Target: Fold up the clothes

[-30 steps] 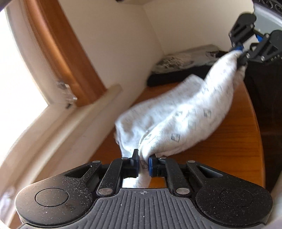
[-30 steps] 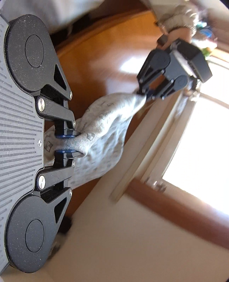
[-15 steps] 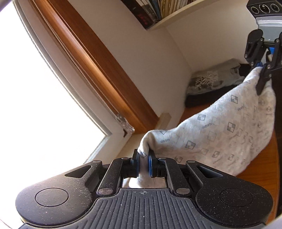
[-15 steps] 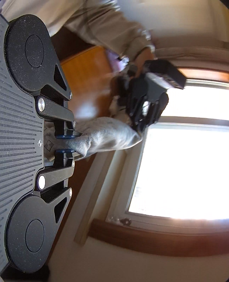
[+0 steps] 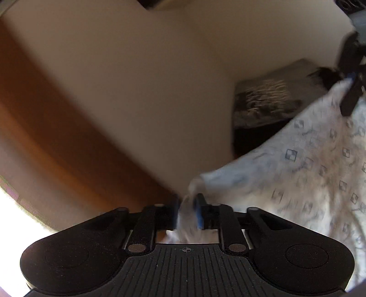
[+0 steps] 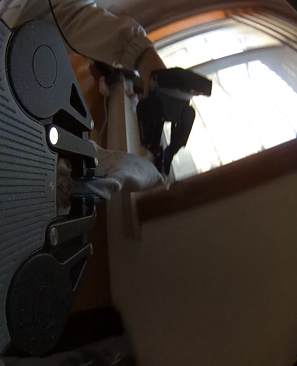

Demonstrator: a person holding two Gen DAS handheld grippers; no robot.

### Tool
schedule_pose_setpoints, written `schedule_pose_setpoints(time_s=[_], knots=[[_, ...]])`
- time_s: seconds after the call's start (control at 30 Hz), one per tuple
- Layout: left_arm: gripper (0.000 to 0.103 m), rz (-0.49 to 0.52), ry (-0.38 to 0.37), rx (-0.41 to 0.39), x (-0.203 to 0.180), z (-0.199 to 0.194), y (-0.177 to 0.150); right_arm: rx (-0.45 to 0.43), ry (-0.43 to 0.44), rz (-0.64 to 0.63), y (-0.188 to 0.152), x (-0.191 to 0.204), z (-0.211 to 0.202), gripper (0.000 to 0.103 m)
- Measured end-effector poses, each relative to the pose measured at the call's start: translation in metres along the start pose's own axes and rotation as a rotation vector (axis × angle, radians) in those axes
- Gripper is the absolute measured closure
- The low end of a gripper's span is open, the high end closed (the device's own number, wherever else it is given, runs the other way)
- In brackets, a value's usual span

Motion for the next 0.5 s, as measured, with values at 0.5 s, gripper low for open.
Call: schedule_pose_setpoints(time_s=[0.5], knots=[[0.052, -0.282, -0.267, 0.041, -0.043, 0.048, -0.11, 0.065, -0.167, -0.13, -0.11, -0.034, 0.027, 0.054]])
Point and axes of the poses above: each gripper's, at about its wrist camera, not at the fingertips, and z roughly the way its jaws point, x to its left, y to its top, the point moved 1 cm from there along z, roughly the way its jaws point, and after that the axes turned 12 degrees about -z, right-handed, at the moved point
